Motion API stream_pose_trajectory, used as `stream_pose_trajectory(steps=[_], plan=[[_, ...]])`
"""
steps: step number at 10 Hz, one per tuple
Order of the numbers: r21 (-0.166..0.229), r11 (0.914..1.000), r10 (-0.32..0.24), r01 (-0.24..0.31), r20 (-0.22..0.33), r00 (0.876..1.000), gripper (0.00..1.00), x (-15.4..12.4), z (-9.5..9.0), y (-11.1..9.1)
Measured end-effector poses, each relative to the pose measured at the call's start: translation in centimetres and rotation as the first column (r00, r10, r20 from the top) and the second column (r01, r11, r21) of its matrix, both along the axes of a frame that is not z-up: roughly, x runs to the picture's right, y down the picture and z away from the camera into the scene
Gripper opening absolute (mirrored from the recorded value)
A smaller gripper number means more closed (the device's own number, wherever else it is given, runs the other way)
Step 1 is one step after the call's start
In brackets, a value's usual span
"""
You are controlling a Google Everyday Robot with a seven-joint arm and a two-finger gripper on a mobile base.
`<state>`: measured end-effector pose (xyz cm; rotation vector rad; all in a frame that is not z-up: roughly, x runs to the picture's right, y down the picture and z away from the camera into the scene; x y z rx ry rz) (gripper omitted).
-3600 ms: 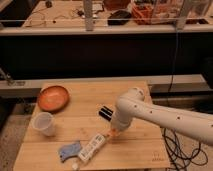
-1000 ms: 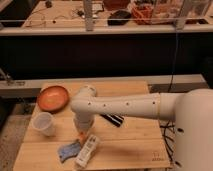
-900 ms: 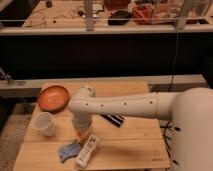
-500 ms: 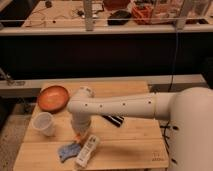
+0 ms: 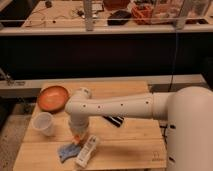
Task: Place the pepper on the white sponge
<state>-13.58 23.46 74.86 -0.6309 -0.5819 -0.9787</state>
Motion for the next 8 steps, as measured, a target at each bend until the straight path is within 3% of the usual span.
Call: stream_pose_trajectory(steps=[2, 5, 8], plan=[[0.001, 0.9999, -0.011, 0.011, 0.013, 1.0, 0.35, -0.8, -0.1, 0.2], [-0.001, 0.9998, -0.017, 0.017, 0.026, 1.0, 0.51, -1.0, -0.3, 0.4], [-0.004, 0.9997, -0.025, 0.025, 0.04, 0.999, 0.53, -1.6, -0.4, 0.6]])
